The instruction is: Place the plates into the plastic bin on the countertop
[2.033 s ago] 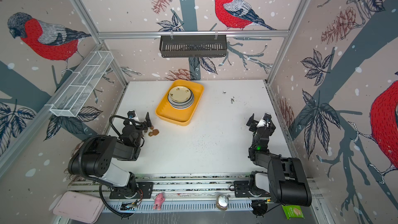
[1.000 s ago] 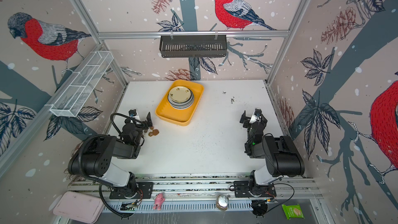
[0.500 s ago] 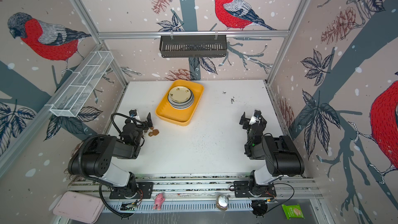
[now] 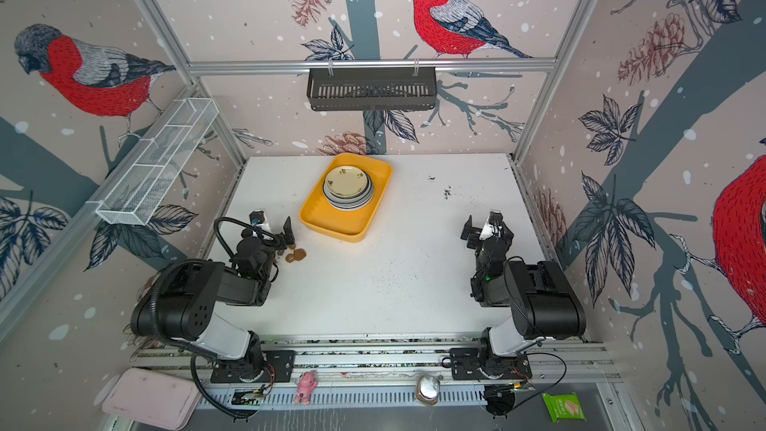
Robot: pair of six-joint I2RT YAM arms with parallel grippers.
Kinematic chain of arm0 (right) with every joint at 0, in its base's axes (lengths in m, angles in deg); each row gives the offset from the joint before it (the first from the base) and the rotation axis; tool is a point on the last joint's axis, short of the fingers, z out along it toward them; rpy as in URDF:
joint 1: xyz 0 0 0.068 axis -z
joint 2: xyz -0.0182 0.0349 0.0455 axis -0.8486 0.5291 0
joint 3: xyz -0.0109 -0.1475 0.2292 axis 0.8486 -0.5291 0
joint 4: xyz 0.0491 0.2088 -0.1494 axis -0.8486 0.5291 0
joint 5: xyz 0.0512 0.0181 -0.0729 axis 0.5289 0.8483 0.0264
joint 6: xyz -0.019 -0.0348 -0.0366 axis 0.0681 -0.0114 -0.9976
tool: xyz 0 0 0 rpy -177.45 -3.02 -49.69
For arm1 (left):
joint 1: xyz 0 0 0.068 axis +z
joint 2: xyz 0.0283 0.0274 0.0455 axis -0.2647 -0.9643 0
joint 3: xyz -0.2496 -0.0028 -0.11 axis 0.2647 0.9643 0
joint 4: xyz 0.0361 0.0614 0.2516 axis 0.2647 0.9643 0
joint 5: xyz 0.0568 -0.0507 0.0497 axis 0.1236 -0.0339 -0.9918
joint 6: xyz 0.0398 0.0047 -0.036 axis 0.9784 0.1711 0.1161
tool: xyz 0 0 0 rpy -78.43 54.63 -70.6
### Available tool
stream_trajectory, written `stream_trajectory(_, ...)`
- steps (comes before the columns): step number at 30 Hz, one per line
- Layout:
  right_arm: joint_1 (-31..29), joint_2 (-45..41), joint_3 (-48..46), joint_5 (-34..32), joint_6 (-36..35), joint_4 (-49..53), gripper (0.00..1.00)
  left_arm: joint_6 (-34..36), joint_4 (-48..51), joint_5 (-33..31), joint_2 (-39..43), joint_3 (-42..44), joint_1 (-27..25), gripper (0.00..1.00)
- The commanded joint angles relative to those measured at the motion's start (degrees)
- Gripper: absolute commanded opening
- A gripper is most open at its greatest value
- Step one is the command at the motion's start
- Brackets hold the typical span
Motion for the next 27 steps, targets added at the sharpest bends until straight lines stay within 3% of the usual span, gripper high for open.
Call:
stream_trajectory(1,-0.1,0.0,0.0,-0.4,0.2,-2.1,1.00,1.4,-2.3,0.1,0.0,0.0,0.0,0.96)
stream_trajectory(27,-0.1,-0.1,0.0,-0.4,0.2,-2.2,1.00,1.0,-2.4,0.7,0.1,0.2,0.5,0.96)
